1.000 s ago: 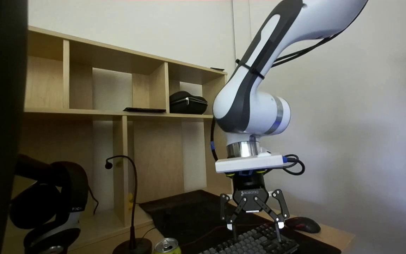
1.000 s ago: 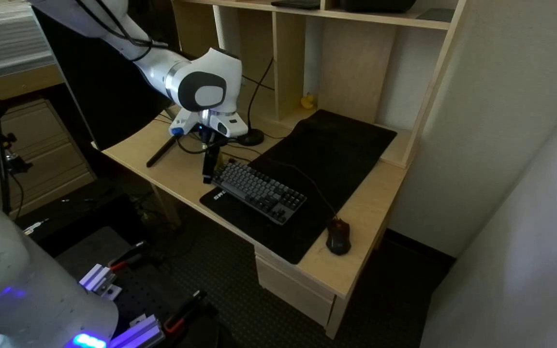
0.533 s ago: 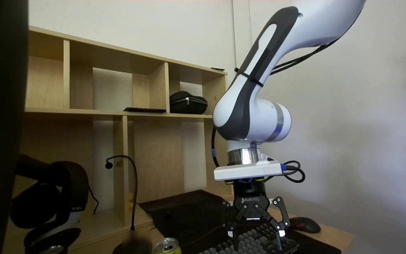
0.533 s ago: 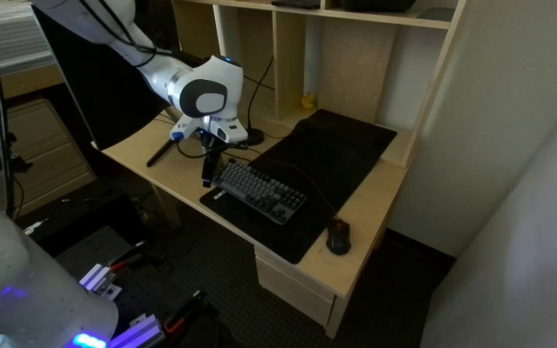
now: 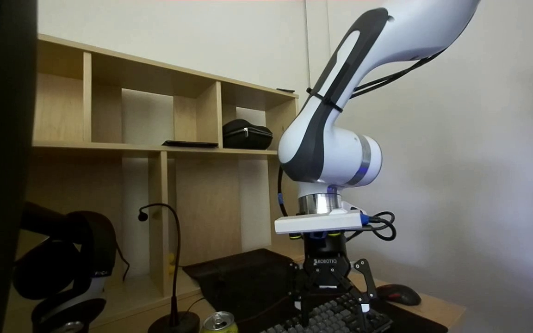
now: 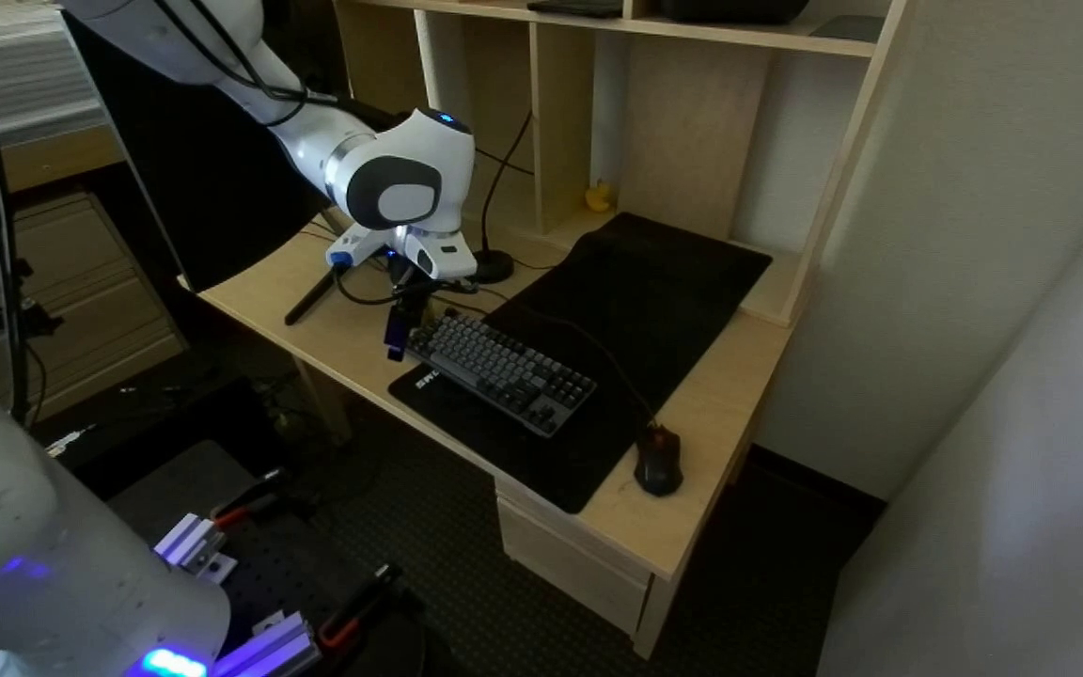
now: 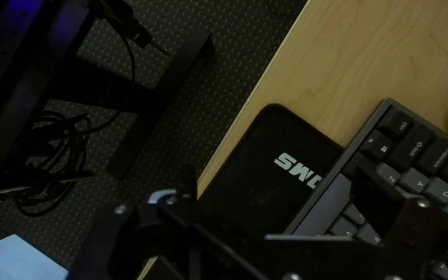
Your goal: Press on the keyboard then slightly move the mouse to the right
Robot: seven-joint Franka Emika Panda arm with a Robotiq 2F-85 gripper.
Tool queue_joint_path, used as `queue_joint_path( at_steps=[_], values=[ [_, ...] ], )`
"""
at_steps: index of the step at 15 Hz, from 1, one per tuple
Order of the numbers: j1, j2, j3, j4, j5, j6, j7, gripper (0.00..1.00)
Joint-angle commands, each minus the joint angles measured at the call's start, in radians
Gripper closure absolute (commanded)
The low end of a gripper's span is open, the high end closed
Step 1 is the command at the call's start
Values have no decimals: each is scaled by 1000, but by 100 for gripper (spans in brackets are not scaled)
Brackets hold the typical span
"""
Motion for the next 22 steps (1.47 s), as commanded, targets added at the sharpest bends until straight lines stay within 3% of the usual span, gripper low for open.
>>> queue_joint_path(
  at_steps=[1,5,6,11,14,18,22],
  values=[
    [7,-6,-7,-3,-28,-6,64,0],
    [14,-12,-6,-21,-41,64,206,0],
    [3,0,-1,1,-34,15,157,0],
    [6,0,-1,1,-34,35,194,0],
    [15,-11,-8,-5,-41,-8,359,0],
    [11,-11,-1,-6,-13,-8,442,0],
    [6,0,1,1,-29,6,411,0]
  ],
)
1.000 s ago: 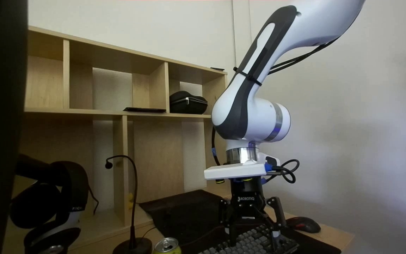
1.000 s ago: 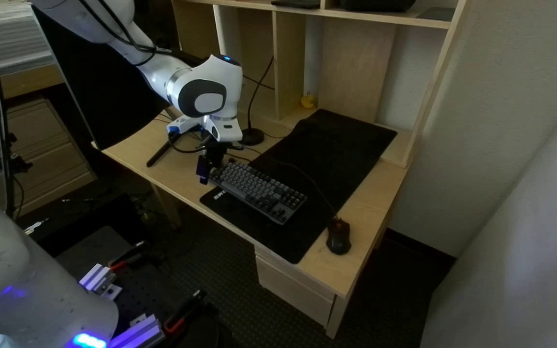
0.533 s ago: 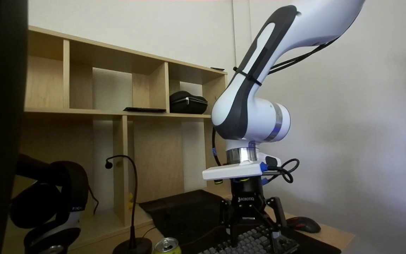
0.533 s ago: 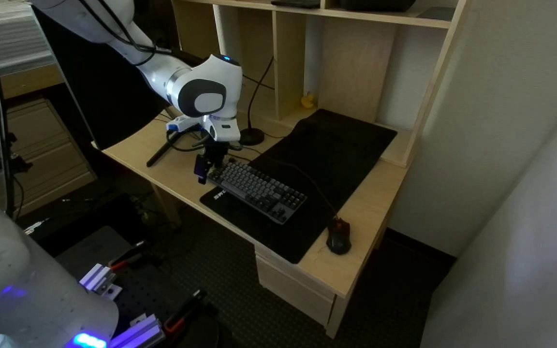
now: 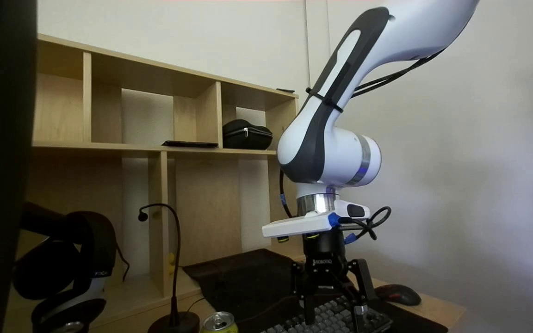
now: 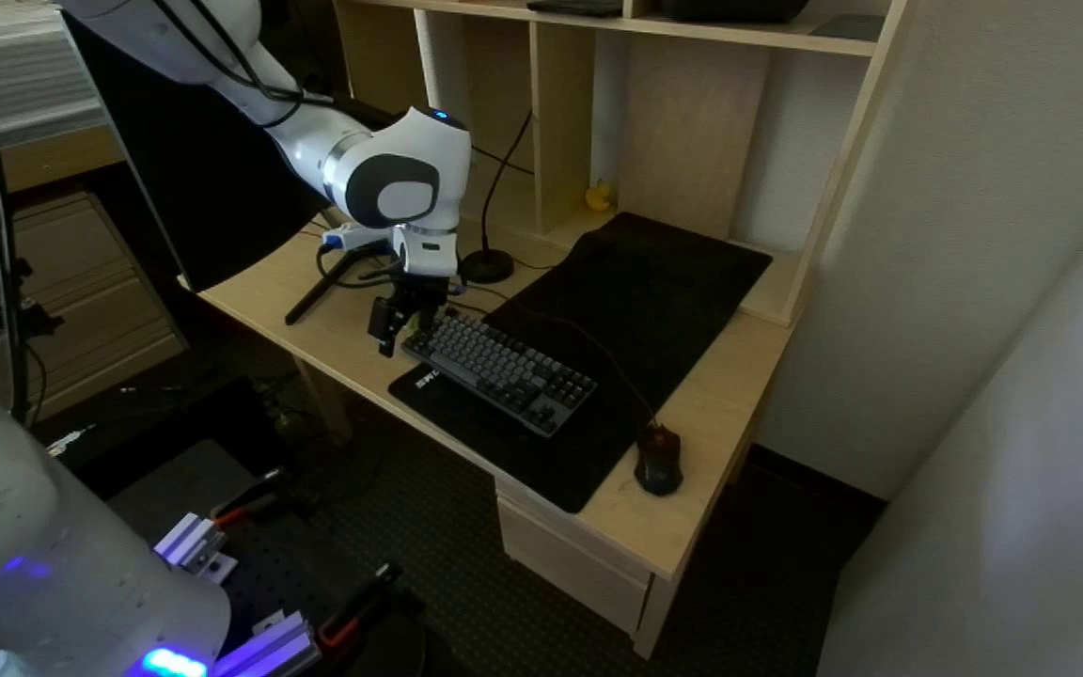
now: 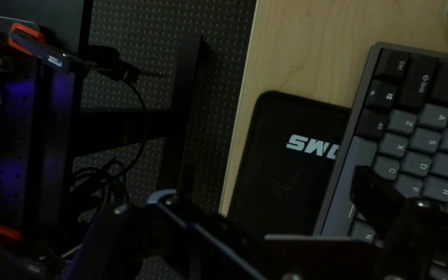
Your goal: Press on the keyboard then slightly move the mouse to the right
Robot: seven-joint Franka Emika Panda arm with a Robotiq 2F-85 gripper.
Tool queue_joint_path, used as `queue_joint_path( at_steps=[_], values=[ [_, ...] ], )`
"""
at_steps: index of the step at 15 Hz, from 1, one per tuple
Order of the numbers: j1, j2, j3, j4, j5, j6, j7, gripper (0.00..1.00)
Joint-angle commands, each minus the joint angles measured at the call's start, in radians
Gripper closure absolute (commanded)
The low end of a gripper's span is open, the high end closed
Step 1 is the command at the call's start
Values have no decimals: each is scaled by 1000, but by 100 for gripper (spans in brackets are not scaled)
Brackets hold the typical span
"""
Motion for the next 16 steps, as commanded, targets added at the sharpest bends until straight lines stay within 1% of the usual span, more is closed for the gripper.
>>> queue_joint_path(
  at_steps=[1,2,4,6,7,8,10,13,15,16],
  values=[
    [-1,0,1,1,-1,-2,0,0],
    [-1,64,-12,44,-28,4,58,0],
    [-6,154,-26,83,-31,82,106,0],
    [-5,193,-31,88,-8,147,114,0],
    [-4,213,-35,100,1,157,119,0],
    [1,158,-34,62,-13,127,105,0],
    [3,187,-37,73,-12,133,106,0],
    [3,179,-36,74,-12,133,106,0],
    [0,209,-49,122,-27,59,133,0],
    [-3,211,-49,127,-24,47,134,0]
  ],
)
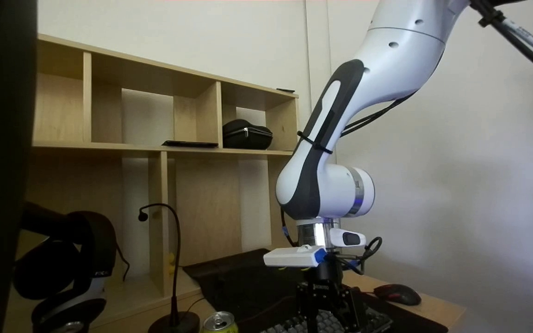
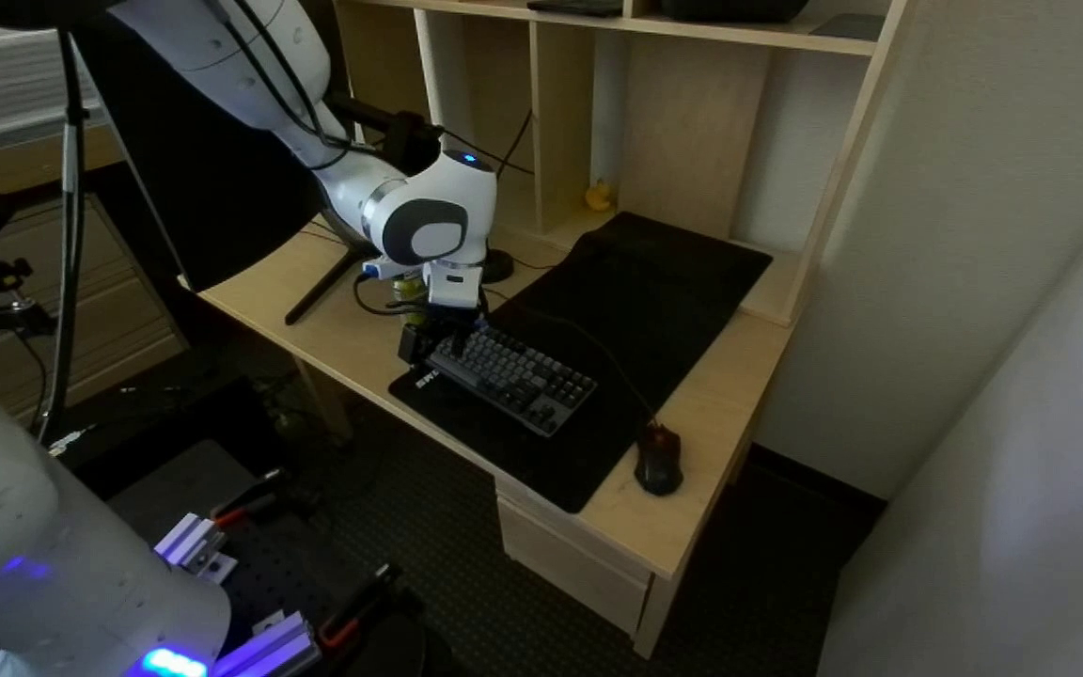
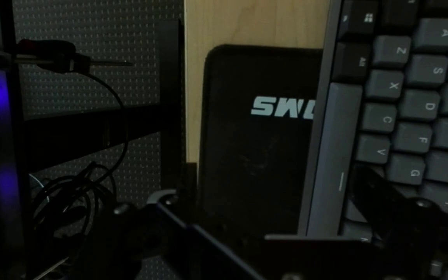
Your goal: Press on the keyboard then slightly move the mouse to the right
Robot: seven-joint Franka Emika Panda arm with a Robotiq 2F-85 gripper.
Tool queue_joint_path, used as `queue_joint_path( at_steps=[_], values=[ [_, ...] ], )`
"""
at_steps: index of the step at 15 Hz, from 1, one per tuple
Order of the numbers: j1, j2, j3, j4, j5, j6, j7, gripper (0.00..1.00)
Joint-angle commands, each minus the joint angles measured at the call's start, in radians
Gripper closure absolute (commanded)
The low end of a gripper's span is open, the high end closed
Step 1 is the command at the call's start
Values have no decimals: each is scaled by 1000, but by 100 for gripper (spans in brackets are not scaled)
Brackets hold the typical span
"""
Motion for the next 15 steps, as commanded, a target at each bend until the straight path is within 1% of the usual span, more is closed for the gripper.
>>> queue_joint_path(
  at_steps=[1,2,7,9,11,12,13,14,15],
  values=[
    [-3,23,-19,60,-7,-85,27,0],
    [1,8,-11,20,0,-36,9,0],
    [-1,9,-18,40,-1,-59,15,0],
    [5,11,-32,84,-43,-147,37,0],
    [0,-45,-39,121,-76,-216,30,0],
    [-7,-61,-39,158,-85,-262,18,0],
    [-15,-65,-44,224,-97,-316,11,0],
    [-6,-30,-32,149,-79,-219,21,0],
    [-8,-46,-34,178,-81,-246,21,0]
  ],
)
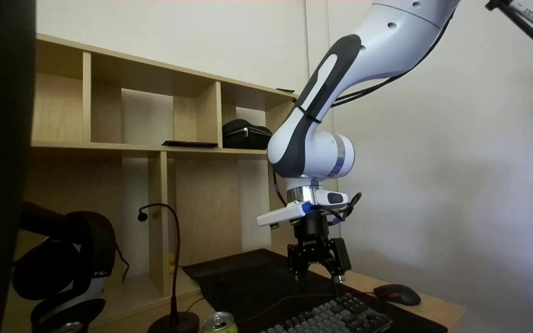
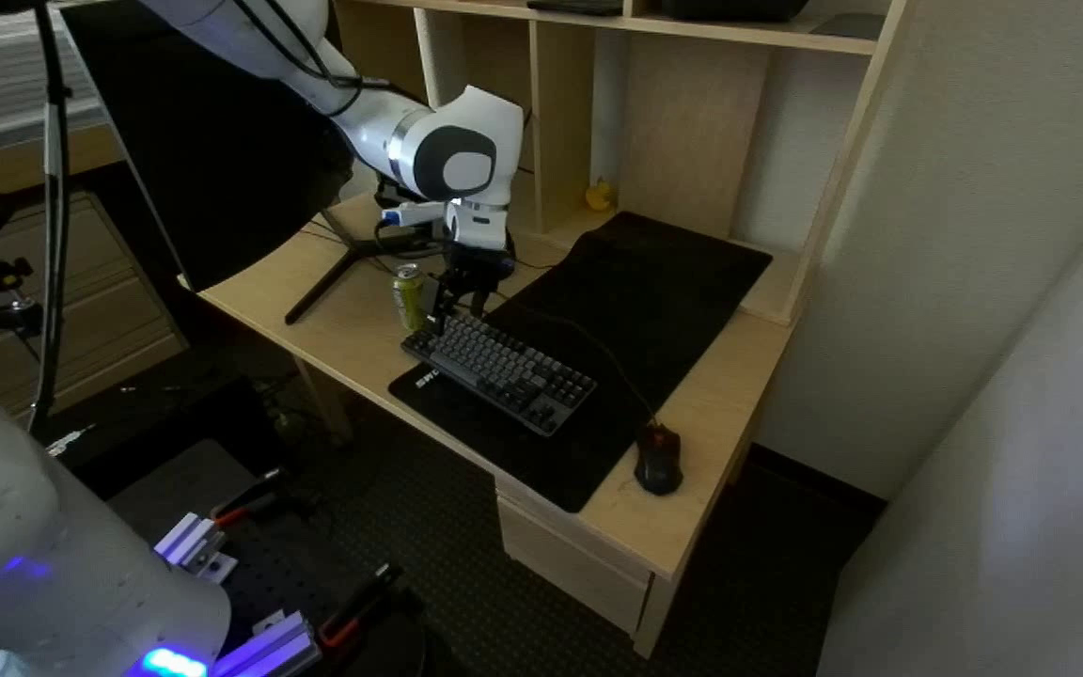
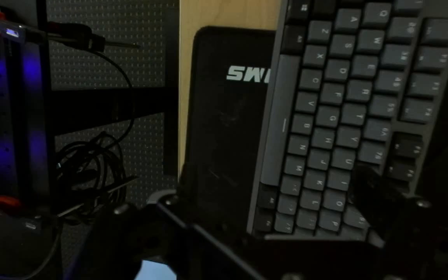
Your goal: Press on the keyboard then slightly move the mouse to the right
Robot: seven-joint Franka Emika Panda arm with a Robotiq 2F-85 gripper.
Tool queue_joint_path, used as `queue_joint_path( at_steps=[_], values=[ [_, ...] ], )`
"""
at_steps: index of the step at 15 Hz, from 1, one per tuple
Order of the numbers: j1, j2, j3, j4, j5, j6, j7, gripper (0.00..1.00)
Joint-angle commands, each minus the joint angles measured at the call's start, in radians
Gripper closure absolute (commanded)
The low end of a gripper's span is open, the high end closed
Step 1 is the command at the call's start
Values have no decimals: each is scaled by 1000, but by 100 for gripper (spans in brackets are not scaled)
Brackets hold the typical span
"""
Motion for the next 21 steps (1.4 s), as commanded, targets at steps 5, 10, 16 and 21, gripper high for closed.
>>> queue_joint_path(
  at_steps=[5,10,16,21],
  values=[
    [6,-43,35,-189,59,219,-49,0],
    [55,-107,64,-425,6,590,-115,0],
    [101,-96,74,-552,27,811,-93,0],
    [61,-18,49,-466,59,819,-88,0]
  ],
)
